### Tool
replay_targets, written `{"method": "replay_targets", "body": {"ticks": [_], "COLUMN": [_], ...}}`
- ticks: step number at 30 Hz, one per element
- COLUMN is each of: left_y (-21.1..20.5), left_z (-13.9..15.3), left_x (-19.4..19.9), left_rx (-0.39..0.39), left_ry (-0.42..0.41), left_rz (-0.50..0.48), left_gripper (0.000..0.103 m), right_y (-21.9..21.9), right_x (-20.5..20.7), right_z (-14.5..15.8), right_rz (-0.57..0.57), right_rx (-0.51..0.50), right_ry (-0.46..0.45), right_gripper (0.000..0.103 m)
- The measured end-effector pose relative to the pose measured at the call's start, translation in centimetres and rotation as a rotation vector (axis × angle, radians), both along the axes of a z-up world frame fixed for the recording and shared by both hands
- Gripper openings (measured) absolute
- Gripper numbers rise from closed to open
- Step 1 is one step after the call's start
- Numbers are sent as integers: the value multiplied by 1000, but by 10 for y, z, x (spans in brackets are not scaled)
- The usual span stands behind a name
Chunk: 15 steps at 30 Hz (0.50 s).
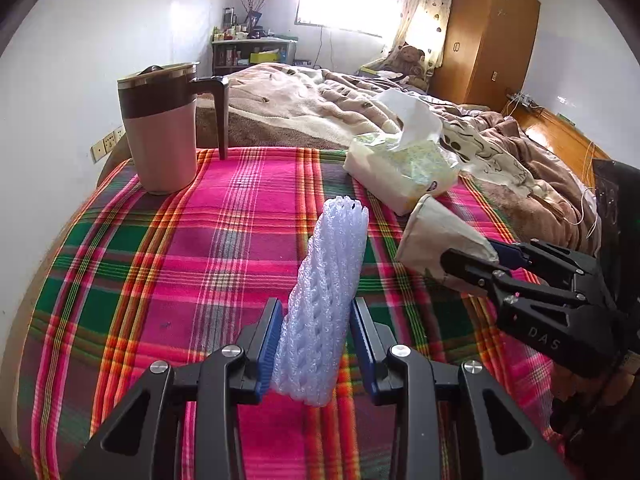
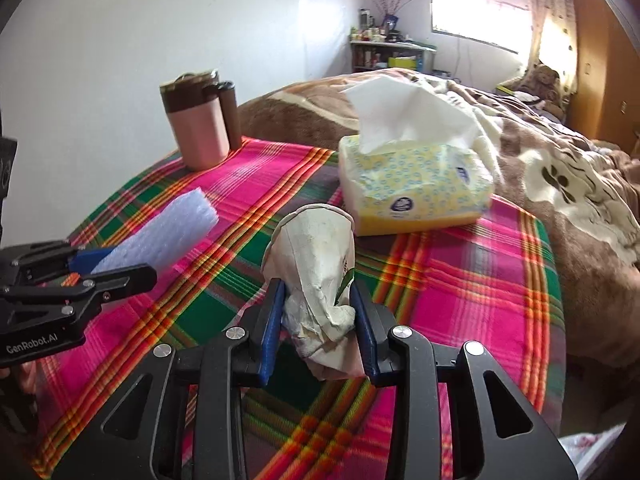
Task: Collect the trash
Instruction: 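Carry the foam net and paper cup over the wastebasket with both tools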
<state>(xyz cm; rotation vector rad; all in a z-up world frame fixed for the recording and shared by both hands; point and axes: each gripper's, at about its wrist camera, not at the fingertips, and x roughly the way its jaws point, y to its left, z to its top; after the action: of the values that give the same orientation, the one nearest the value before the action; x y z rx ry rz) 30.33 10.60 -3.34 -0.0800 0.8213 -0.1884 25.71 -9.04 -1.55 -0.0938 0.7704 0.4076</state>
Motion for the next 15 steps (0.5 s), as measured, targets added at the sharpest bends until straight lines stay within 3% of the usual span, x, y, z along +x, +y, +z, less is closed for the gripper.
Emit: {"method": "replay_targets", "body": {"ticks": [15], "left_y": [-40], "left_z": [44], "left_x": [-73], "left_rx": [-7], "left_ry": [-95], "left_rz": [-52], "left_gripper": [35], "right_y": [-52], "right_x": [-63], "right_z": [30], "right_rz": [-110], "right_rx": [142], "right_ry": [-42], "right_gripper": [35]}}
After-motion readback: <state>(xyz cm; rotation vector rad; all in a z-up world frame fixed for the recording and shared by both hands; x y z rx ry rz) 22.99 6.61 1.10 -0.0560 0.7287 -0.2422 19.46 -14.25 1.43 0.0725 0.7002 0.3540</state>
